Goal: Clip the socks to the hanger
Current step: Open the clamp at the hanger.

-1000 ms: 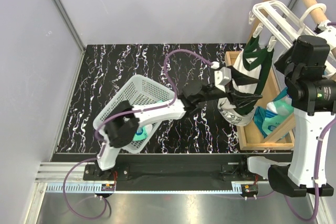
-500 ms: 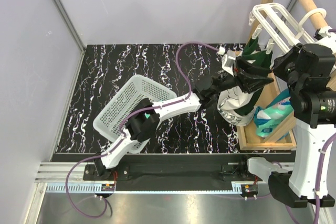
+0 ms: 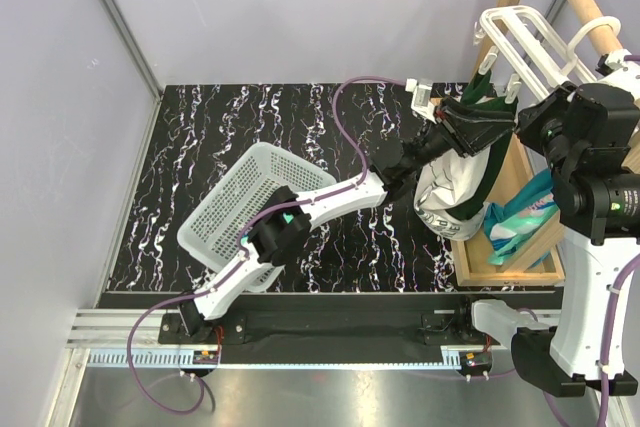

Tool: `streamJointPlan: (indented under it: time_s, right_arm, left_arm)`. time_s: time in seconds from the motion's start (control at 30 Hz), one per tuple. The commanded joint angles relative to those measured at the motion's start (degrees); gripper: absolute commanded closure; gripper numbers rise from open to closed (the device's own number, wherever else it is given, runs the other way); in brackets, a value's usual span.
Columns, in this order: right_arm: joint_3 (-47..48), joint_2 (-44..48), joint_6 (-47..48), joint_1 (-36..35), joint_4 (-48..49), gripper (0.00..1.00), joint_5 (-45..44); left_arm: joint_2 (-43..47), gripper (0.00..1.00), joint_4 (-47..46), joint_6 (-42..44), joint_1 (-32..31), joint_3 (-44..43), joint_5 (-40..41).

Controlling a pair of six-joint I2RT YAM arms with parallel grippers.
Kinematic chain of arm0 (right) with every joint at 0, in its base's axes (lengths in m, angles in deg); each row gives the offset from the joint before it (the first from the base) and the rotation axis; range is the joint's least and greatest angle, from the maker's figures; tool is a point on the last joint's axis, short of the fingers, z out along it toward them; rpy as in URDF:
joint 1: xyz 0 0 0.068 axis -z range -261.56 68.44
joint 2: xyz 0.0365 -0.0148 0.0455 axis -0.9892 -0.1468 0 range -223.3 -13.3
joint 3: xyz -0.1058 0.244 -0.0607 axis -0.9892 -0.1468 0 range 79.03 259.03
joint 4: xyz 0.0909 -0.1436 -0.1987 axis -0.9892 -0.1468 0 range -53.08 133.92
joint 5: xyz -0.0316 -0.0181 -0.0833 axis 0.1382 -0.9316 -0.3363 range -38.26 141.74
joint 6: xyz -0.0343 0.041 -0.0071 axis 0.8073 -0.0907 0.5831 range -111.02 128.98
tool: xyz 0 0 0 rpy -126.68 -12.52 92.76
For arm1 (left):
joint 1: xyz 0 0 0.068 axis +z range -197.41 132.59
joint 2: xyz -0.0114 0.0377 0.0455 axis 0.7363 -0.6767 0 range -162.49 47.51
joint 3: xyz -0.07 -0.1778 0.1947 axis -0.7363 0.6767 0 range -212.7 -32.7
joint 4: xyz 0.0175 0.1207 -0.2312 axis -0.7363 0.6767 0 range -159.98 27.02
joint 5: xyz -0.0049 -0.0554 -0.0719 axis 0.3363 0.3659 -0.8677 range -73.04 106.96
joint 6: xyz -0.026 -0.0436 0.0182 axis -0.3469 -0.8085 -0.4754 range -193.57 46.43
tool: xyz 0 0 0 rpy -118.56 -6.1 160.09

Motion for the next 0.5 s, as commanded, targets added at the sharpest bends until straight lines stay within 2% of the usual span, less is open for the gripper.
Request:
streamJointPlan:
  time_s: [0.0,0.27,0.47]
  right_arm:
    - [-0.47,-0.06,-1.19,-0.04,-4.93,0.93,3.53]
    - [0.22,-0.5,-1.63,-0.13,-4.76,0.93,3.71]
    - [0.23,-0.76,-2.24,-0.04,-4.84,0.92,5.03]
  left_arm:
    - [0.82,0.58,-5.25,-2.5,0.82,-1.12,1.88]
    - [0.47,0.59,-5.41,-3.29,0.73,-1.13,-0.32]
    - [0.47,0.51,-4.81,-1.88,0.38,-1.38,-1.99]
